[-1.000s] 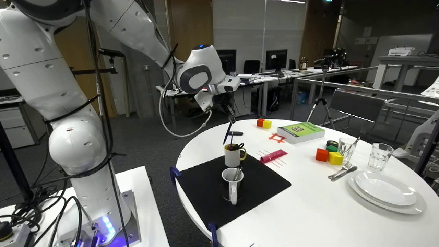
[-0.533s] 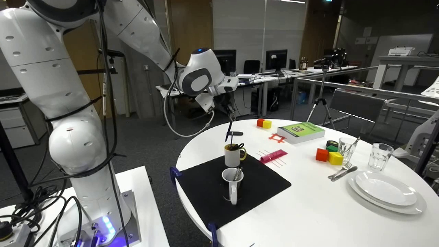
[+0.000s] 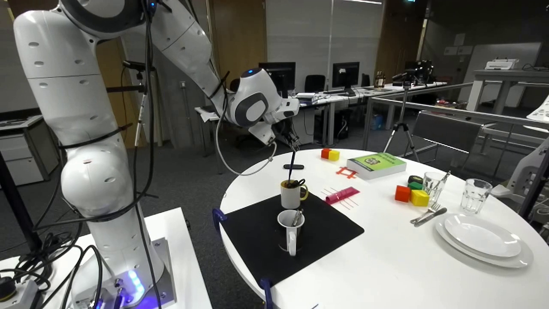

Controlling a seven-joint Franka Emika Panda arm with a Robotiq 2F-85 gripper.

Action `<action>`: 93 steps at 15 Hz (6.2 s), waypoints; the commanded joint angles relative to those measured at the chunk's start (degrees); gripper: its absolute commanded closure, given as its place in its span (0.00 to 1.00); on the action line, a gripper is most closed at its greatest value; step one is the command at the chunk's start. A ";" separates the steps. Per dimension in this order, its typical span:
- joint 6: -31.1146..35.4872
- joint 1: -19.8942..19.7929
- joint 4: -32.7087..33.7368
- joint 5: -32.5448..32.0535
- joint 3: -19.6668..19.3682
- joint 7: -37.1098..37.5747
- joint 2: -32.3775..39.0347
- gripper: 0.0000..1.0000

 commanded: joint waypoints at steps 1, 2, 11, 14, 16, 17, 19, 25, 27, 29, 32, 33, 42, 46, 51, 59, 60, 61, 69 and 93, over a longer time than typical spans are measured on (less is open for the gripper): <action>3.54 -0.27 1.70 -3.15 -0.36 0.17 3.32 0.97; 4.04 -0.15 1.98 -3.44 -0.46 0.24 4.10 0.97; 3.69 -0.02 3.51 -2.17 0.08 -0.81 9.77 0.97; 2.88 0.57 3.48 -0.65 -0.16 -2.67 11.04 0.97; 2.35 0.42 3.56 -0.31 0.23 -3.30 11.75 0.97; 1.93 0.34 3.68 -0.05 0.52 -3.52 12.08 0.97; 1.55 0.26 3.79 0.18 0.83 -3.79 12.51 0.64; 1.53 0.04 4.25 0.93 1.36 -3.60 11.32 0.26; 2.21 -0.09 4.70 1.27 1.40 -3.51 10.17 0.11; 1.95 0.03 5.36 0.89 0.59 -3.29 8.47 0.00; 0.03 -0.07 6.00 -2.18 -1.46 -1.29 6.08 0.00; -0.76 -0.11 6.15 -2.75 -2.36 -0.97 5.38 0.00; -6.88 -3.15 4.49 -2.44 -6.09 -6.78 0.67 0.00; -7.37 -4.61 2.49 -0.98 -7.22 -16.18 -0.73 0.00; -10.51 -6.25 -0.61 2.59 -8.20 -32.36 -1.94 0.00; -20.58 -7.48 -5.15 0.53 -11.15 -37.63 -6.80 0.00; -19.82 -6.99 -5.55 1.96 -11.16 -37.12 -7.22 0.00; -18.73 -6.85 -3.15 1.17 -11.07 -35.89 -3.48 0.00; -17.65 -5.92 -4.78 0.12 -9.96 -32.42 -3.69 0.00; -12.09 -5.64 -4.82 -2.99 -6.75 -33.53 6.56 0.00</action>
